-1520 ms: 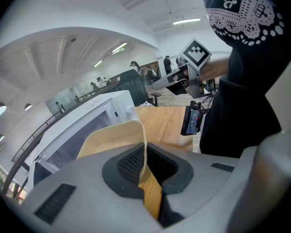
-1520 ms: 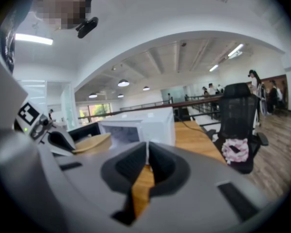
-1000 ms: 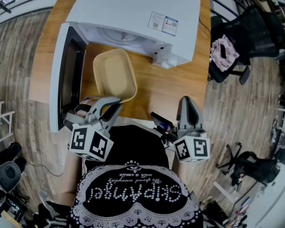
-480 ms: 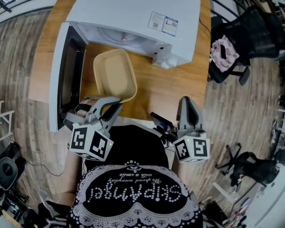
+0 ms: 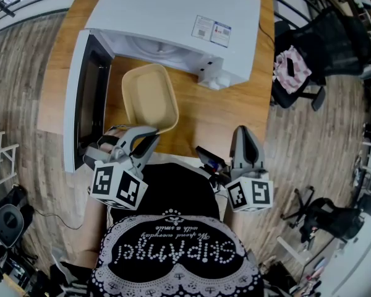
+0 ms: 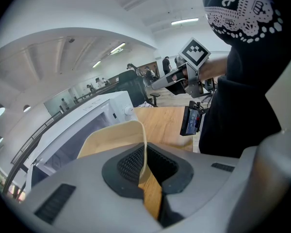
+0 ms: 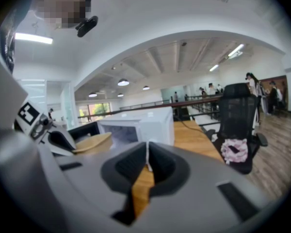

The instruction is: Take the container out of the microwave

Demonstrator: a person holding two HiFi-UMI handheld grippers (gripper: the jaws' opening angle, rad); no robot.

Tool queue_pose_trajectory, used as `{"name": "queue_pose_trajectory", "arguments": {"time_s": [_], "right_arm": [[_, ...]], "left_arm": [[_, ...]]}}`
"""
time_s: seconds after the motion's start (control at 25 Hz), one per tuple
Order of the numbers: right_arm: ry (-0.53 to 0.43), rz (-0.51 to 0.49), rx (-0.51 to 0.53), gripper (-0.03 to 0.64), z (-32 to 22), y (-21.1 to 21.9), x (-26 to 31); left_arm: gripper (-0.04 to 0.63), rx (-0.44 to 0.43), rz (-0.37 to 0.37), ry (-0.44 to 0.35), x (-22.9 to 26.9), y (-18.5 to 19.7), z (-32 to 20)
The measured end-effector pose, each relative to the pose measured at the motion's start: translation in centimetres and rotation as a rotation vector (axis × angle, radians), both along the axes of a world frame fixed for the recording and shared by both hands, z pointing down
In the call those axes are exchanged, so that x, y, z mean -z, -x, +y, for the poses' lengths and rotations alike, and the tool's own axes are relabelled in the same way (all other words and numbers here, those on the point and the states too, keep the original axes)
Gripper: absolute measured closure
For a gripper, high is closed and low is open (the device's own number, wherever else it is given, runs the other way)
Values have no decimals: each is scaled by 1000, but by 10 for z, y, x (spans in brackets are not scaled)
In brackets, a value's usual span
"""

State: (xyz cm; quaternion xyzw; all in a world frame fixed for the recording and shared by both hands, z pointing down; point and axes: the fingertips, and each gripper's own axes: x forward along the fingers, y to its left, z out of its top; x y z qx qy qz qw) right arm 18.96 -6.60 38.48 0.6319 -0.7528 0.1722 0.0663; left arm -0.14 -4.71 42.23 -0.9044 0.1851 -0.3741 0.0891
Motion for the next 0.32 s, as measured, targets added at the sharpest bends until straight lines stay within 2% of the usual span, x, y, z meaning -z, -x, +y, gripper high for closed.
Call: {"name": "queue_pose_trajectory", "arguments": {"time_s": [0.32], "right_arm": [[0,-3,-2,578,-1,-1,-1]], "left_arm": [[555,-4,3,0,-1,-2,-1]]}}
